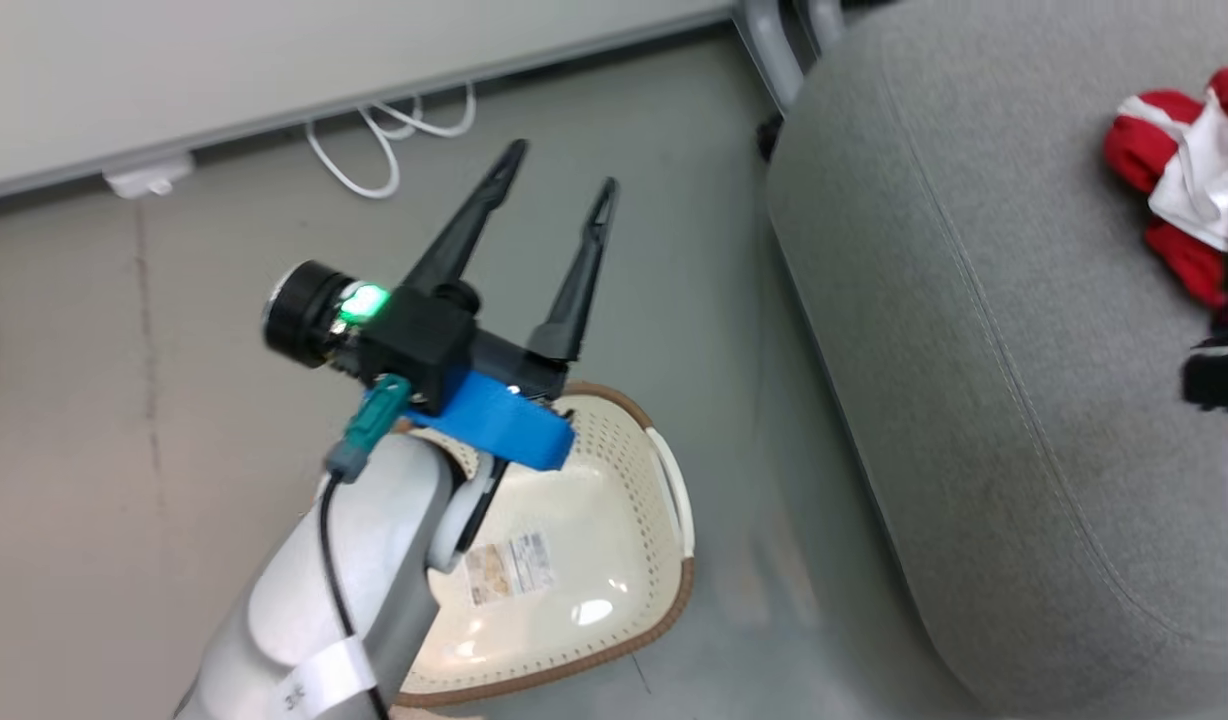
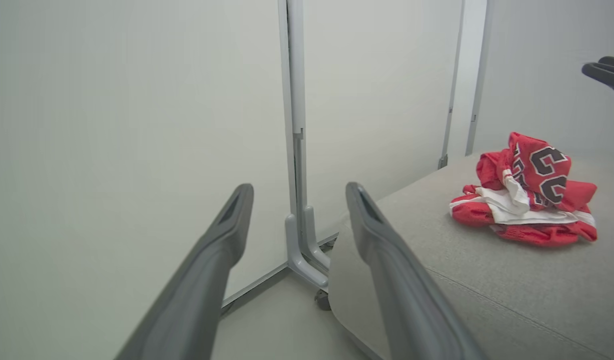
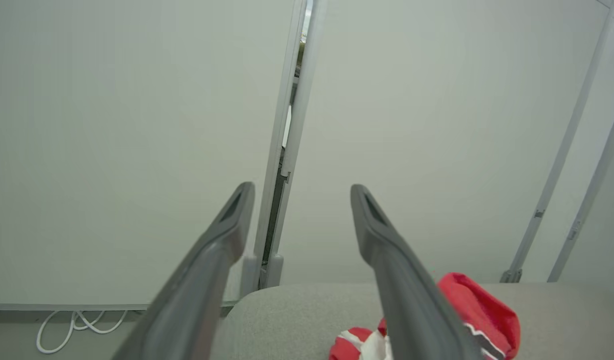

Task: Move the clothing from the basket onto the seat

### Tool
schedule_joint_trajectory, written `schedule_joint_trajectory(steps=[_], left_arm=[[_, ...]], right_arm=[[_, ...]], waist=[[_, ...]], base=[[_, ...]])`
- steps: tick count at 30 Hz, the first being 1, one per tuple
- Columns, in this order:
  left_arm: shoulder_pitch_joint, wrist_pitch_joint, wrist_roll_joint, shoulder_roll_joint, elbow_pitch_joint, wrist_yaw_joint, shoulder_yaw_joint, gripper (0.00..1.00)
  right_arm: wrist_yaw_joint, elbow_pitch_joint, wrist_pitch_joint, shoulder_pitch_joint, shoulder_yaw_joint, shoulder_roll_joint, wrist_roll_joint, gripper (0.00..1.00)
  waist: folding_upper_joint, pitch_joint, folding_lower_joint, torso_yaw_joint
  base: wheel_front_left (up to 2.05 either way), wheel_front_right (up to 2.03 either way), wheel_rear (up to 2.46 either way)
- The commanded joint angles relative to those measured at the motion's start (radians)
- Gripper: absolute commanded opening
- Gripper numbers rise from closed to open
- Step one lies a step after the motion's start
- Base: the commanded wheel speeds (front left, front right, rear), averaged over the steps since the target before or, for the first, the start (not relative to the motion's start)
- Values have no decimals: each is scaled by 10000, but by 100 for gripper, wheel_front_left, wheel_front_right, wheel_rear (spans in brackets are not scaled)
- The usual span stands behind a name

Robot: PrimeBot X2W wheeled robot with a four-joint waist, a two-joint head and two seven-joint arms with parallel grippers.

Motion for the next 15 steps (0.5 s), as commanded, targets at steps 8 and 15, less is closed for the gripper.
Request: schedule_joint_trajectory(steps=[8,15], left_arm=[[1642,-37,635,-192,-501,-33,1874,100],[2753,-37,1026,-429,-664,-143,3138,100]], right_arm=[[1,397,7,597,1356,400,117,100],[1,781,7,1158,1651,767,265,100]], waist=[[-1,-1409,1,1093],[-1,-1984,1,1566]], base=[[0,0,0],[0,0,0]])
